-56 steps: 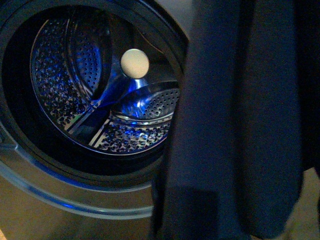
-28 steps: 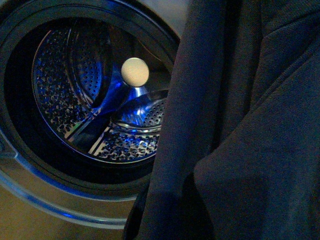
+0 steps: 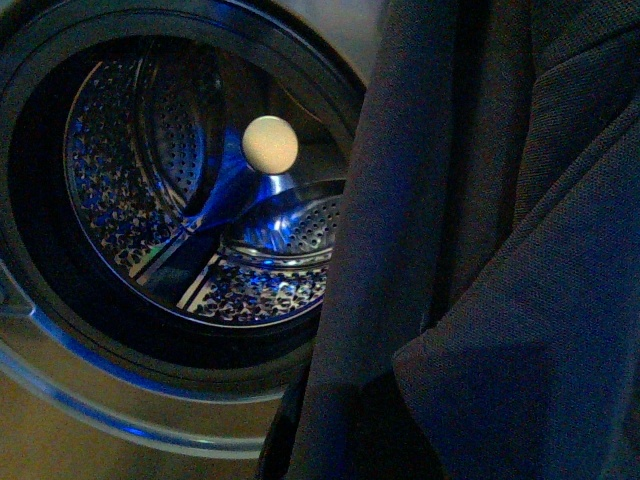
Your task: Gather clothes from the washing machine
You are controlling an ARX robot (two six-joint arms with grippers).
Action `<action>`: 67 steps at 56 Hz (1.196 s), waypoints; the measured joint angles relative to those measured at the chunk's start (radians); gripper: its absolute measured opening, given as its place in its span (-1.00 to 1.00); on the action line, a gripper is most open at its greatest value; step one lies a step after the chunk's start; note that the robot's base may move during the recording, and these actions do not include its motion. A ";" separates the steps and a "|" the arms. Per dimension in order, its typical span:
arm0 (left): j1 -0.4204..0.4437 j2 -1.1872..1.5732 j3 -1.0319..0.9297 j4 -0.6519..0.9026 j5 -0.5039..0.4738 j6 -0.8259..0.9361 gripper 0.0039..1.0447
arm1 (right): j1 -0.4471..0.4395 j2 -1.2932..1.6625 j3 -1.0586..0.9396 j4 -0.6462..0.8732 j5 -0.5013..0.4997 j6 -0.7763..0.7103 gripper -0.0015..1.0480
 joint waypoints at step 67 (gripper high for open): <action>0.000 0.000 0.000 0.000 -0.001 0.000 -0.89 | 0.400 0.296 0.352 -0.232 0.558 -0.204 0.86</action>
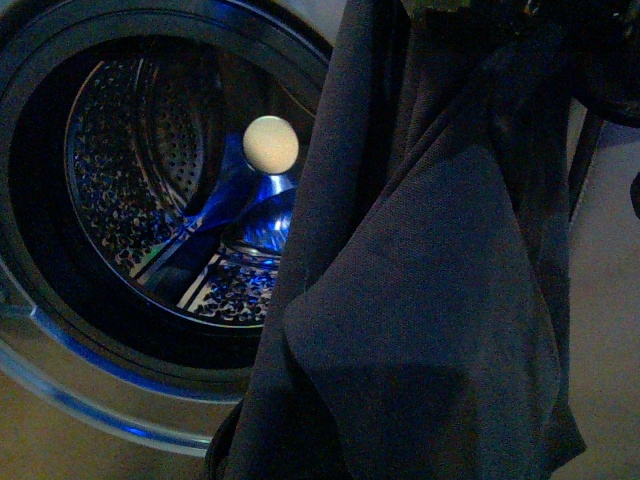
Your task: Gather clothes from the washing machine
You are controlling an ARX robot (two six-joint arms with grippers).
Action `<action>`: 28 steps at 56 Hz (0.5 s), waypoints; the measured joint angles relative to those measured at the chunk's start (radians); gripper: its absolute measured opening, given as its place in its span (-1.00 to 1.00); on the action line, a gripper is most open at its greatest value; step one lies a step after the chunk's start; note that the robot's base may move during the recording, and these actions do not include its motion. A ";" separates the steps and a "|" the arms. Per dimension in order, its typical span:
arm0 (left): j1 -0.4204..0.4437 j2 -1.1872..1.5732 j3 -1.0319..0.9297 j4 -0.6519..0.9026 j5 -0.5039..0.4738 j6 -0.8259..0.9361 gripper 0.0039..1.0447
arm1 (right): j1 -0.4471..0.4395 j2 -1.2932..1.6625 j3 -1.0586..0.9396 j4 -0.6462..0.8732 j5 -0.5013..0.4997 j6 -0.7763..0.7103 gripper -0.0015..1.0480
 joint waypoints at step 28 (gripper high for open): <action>0.000 0.000 0.000 0.000 -0.003 0.000 -0.89 | 0.005 0.043 0.061 -0.045 0.197 -0.009 0.53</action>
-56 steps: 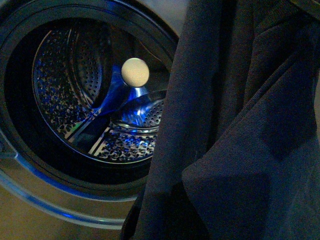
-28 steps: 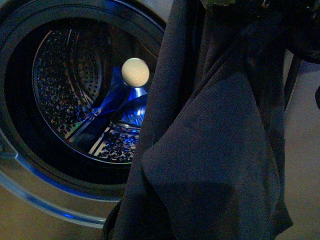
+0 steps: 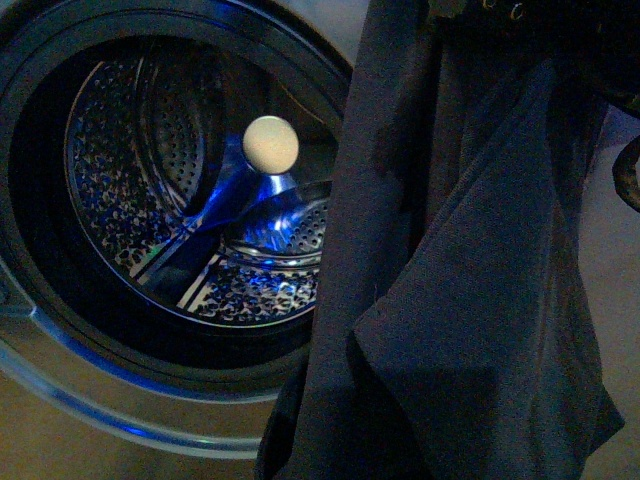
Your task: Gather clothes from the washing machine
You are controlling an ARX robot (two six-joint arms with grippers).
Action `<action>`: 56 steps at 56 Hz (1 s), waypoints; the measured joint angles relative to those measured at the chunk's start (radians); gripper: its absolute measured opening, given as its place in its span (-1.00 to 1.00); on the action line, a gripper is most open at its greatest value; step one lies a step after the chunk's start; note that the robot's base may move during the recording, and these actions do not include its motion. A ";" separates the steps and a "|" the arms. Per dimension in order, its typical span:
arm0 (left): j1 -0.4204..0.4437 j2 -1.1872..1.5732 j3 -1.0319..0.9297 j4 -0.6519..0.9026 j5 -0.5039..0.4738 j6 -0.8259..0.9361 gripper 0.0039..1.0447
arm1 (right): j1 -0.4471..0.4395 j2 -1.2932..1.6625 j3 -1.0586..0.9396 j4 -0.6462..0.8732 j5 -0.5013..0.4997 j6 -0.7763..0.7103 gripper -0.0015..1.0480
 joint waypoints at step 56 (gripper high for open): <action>0.000 0.000 0.009 0.002 0.000 0.000 0.60 | -0.927 -0.355 0.140 -0.057 -0.509 0.107 -0.85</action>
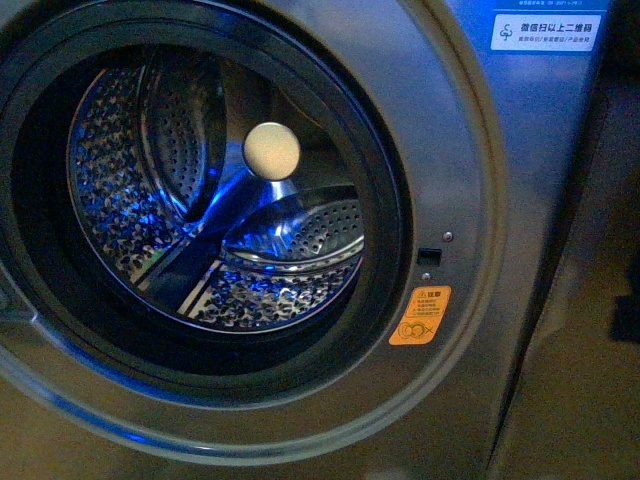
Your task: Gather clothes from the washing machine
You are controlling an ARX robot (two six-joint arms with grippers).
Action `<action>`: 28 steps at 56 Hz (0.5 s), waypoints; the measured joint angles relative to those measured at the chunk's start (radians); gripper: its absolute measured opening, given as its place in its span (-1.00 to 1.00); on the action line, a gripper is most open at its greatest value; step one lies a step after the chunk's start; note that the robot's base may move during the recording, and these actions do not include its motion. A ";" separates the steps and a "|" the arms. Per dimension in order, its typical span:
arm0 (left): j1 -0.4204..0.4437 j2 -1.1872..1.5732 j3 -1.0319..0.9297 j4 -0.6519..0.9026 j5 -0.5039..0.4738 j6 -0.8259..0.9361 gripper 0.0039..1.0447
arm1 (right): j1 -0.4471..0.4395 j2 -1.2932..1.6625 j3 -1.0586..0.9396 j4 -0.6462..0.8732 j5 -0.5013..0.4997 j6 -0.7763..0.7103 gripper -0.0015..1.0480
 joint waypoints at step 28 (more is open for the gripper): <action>0.000 0.000 0.000 0.000 0.000 -0.001 0.96 | -0.507 0.221 0.224 -0.048 -0.229 0.037 -0.85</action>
